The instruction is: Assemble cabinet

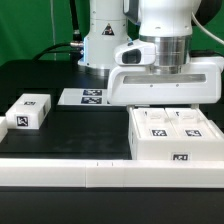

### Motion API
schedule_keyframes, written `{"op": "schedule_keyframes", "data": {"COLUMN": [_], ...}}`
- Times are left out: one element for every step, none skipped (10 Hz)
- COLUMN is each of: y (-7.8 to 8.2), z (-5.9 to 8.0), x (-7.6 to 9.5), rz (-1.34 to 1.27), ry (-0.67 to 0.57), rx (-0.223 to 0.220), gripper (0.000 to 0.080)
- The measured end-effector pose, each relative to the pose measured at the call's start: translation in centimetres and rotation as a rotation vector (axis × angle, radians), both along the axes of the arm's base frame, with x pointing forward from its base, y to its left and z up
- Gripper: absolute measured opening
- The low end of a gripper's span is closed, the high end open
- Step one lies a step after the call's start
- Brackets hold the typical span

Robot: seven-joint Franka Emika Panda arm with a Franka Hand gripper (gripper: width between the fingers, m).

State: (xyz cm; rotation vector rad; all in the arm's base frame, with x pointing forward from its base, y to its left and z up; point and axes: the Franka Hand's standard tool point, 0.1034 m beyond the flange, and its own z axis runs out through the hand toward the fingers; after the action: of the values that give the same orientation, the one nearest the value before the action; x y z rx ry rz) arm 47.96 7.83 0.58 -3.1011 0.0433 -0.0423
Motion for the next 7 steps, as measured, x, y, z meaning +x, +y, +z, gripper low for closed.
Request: {"op": "schedule_keyframes", "data": {"y": [0.05, -0.03, -0.09, -0.09, -0.1, -0.18, -0.44], "z": [-0.01, -0.02, -0.03, -0.02, -0.01, -0.01, -0.02], "x": [-0.02, -0.04, -0.03, -0.03, 0.0, 0.02, 0.06], "rz": [0.002, 0.016, 0.02, 0.021, 0.026, 0.033, 0.036], "ry": [-0.003, -0.011, -0.012, -0.012, -0.012, -0.013, -0.014], "rx": [0.0, 0.0, -0.001, -0.001, -0.001, -0.002, -0.003], "gripper": [0.0797, 0.0797, 0.0797, 0.0764, 0.0764, 0.058, 0.0398]}}
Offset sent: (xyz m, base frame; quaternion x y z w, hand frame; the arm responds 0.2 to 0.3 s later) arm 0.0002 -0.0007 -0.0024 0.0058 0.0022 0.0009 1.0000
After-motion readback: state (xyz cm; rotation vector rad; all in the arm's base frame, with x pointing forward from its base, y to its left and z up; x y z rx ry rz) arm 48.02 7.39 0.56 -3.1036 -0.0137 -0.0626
